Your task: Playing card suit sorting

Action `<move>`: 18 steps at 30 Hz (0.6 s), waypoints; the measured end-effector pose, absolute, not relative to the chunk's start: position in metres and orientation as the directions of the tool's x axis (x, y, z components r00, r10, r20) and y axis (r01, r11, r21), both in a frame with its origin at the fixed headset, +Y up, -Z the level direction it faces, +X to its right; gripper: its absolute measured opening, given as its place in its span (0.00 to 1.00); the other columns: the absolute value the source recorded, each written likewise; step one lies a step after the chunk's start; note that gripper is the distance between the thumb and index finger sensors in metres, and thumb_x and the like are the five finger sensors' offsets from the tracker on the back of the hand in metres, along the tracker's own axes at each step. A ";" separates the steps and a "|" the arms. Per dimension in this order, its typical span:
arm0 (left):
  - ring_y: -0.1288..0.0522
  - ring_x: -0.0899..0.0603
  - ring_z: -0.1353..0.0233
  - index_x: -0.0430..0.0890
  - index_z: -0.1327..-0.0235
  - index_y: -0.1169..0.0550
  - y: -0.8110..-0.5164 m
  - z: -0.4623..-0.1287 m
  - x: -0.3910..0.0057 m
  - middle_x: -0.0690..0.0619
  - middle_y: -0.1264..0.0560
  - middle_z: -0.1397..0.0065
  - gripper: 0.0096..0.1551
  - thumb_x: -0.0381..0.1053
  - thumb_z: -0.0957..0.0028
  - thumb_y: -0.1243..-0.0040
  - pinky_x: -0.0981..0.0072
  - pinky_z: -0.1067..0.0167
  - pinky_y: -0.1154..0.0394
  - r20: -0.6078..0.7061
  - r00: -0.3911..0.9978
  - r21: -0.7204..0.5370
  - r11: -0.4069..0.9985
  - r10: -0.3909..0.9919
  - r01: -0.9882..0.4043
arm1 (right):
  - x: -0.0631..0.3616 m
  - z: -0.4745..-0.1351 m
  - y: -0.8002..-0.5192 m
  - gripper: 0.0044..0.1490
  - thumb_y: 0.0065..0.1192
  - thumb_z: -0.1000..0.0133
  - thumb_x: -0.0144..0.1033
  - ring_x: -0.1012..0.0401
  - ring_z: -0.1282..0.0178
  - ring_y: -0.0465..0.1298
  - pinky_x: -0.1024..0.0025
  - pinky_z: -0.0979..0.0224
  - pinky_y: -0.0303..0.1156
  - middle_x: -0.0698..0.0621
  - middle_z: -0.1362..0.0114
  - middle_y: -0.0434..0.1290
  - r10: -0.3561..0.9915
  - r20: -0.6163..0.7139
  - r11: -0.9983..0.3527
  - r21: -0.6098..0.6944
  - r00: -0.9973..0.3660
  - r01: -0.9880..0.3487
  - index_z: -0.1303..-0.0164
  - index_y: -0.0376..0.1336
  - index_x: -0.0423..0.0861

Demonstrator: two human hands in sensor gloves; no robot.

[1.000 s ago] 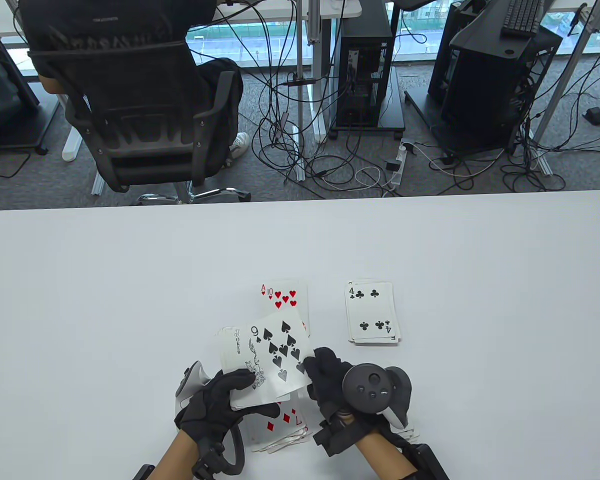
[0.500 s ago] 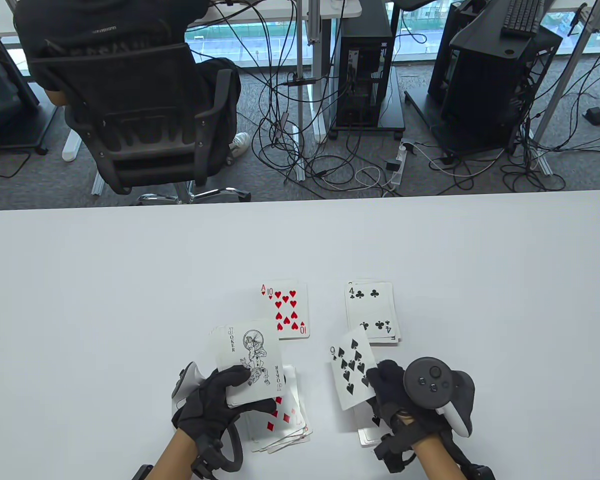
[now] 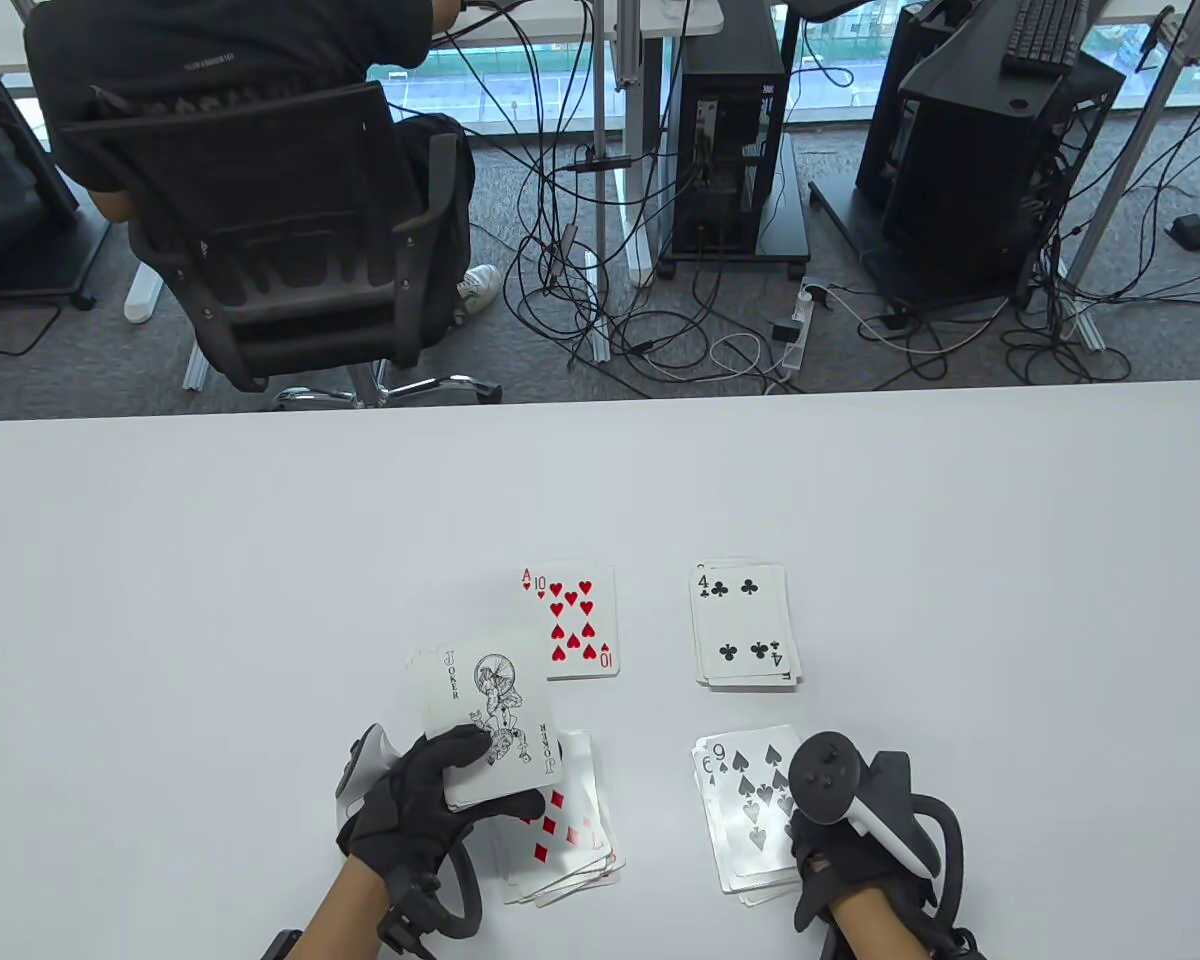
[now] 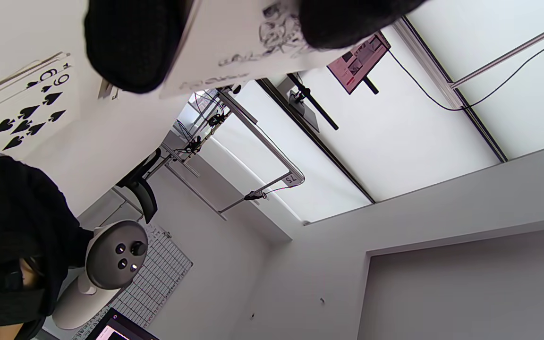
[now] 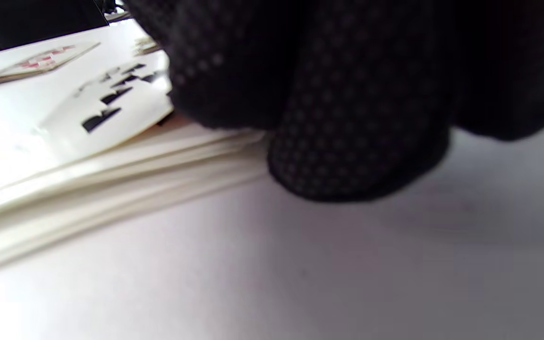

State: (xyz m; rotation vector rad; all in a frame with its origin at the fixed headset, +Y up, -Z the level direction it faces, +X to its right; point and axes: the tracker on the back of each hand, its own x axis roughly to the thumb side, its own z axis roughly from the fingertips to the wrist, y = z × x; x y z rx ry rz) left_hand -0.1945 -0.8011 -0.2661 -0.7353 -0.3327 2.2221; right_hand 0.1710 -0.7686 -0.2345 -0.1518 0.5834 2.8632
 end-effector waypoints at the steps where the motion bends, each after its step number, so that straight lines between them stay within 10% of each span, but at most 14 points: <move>1: 0.31 0.38 0.22 0.55 0.23 0.45 -0.801 -0.266 -0.194 0.52 0.39 0.18 0.29 0.55 0.33 0.50 0.49 0.38 0.23 -0.402 -0.546 -0.444 -0.678 0.735 -0.585 | 0.170 -0.235 -0.769 0.28 0.54 0.41 0.30 0.53 0.76 0.82 0.51 0.63 0.80 0.47 0.73 0.79 0.178 -0.135 -0.904 0.369 -0.975 -0.216 0.55 0.65 0.16; 18: 0.31 0.38 0.22 0.55 0.23 0.44 -0.802 -0.266 -0.194 0.52 0.39 0.18 0.29 0.55 0.33 0.50 0.49 0.38 0.23 -0.405 -0.543 -0.449 -0.678 0.735 -0.582 | 0.161 -0.235 -0.758 0.35 0.54 0.39 0.37 0.49 0.72 0.82 0.47 0.59 0.78 0.43 0.70 0.79 -0.006 -0.103 -0.919 0.392 -0.995 -0.035 0.49 0.64 0.16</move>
